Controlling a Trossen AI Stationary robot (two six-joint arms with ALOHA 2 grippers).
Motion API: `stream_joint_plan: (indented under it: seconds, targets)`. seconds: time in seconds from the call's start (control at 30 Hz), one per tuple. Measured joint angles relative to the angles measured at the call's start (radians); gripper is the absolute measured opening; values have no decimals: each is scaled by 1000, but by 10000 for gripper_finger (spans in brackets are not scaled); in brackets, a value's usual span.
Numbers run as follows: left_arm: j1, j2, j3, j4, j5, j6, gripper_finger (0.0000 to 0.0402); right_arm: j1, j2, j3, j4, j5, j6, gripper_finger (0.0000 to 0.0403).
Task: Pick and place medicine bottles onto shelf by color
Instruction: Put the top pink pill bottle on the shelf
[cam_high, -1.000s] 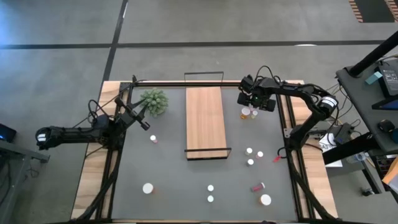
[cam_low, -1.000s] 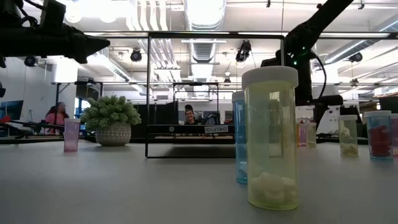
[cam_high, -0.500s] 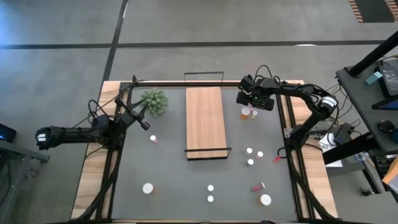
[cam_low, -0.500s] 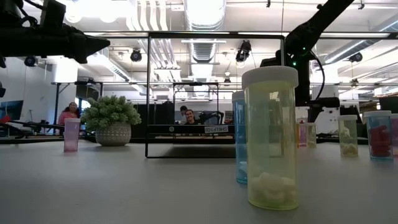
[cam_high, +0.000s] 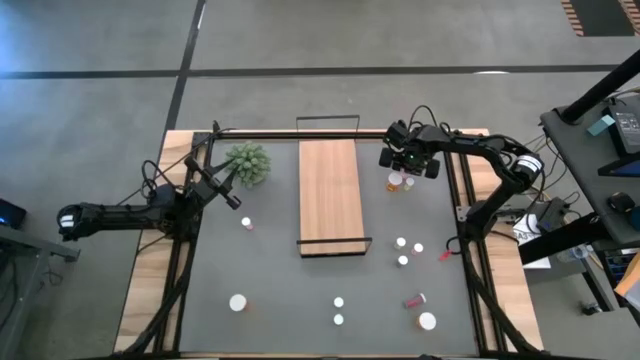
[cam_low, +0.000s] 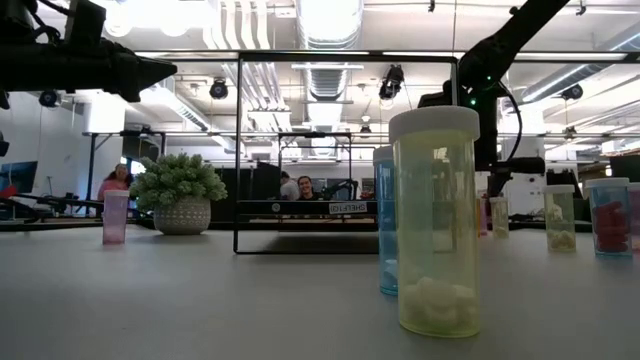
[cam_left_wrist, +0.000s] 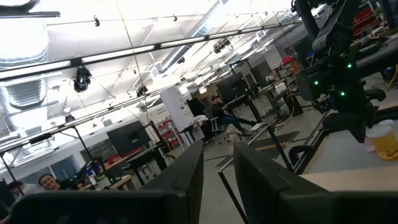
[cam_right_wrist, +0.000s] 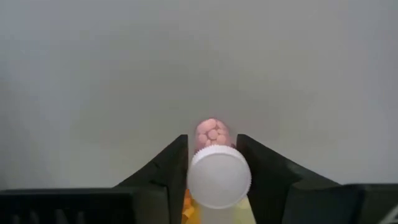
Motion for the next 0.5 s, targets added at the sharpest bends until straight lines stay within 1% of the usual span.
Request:
stream_joint_plan:
  seconds: [0.17, 0.23, 0.37, 0.5]
  targets:
    - [0, 0, 0, 0, 0, 0, 72, 0, 0, 12, -2, -17, 16, 98]
    - [0, 0, 0, 0, 0, 0, 72, 0, 0, 23, -11, -17, 26, 98]
    - [0, 0, 0, 0, 0, 0, 72, 0, 0, 58, -18, -15, 96, 106]
    - [0, 0, 0, 0, 0, 0, 72, 2, 0, 117, -31, 15, 94, 103]
